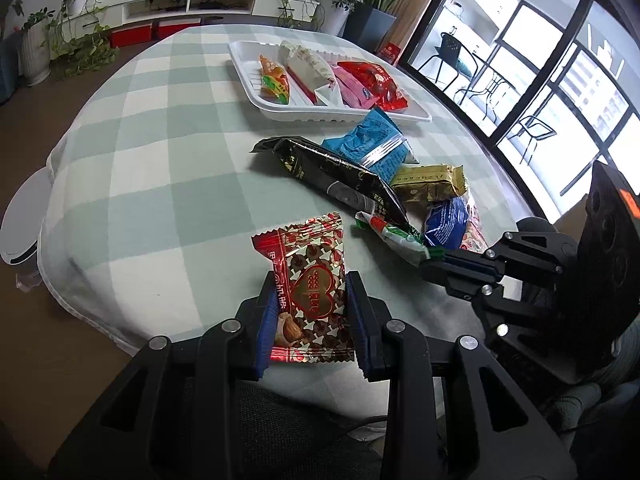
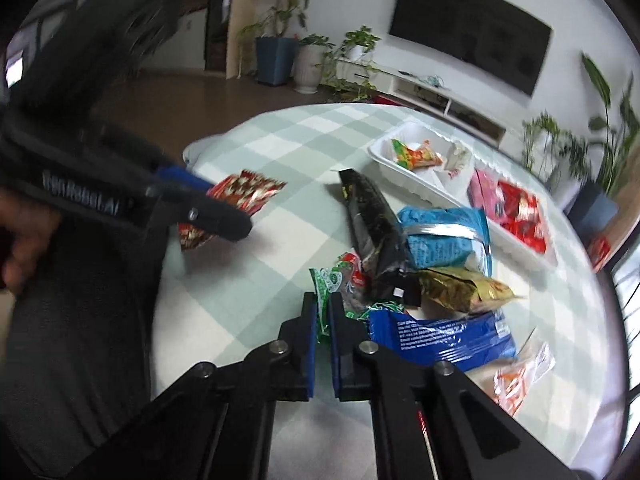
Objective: Organize snacks
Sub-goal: 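Grasp the green seed packet with the right tool while the left tool holds the red packet, then lift both held packets and carry them over the white tray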
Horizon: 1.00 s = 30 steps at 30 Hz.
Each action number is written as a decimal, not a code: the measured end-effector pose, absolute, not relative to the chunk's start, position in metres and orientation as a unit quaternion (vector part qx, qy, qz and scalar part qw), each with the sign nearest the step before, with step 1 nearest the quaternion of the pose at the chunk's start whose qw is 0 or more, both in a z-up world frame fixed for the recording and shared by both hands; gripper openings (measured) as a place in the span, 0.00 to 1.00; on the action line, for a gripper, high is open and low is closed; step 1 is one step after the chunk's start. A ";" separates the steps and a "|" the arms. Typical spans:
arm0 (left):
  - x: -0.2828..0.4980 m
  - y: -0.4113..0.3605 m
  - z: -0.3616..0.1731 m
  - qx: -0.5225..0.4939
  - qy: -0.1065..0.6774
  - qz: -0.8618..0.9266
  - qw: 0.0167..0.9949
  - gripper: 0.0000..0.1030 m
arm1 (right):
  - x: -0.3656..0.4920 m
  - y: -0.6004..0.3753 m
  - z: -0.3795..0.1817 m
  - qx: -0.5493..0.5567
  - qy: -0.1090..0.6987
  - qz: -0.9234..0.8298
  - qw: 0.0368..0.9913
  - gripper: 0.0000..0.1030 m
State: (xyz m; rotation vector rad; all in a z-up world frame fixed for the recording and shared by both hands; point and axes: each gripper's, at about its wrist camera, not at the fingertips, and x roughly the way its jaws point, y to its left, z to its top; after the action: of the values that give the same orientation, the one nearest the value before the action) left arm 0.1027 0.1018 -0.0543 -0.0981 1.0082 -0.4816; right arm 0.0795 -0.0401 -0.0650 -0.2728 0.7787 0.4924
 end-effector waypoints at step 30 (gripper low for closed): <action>0.092 0.082 -0.042 -0.042 0.454 -0.230 0.860 0.12 | 0.089 -0.137 -0.021 0.171 0.364 0.298 0.866 0.04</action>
State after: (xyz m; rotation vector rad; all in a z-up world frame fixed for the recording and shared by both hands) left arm 0.0916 0.0824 -0.0420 -0.0888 0.9540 -0.4831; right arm 0.0886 -0.1366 -0.0208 0.3590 0.7626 0.6232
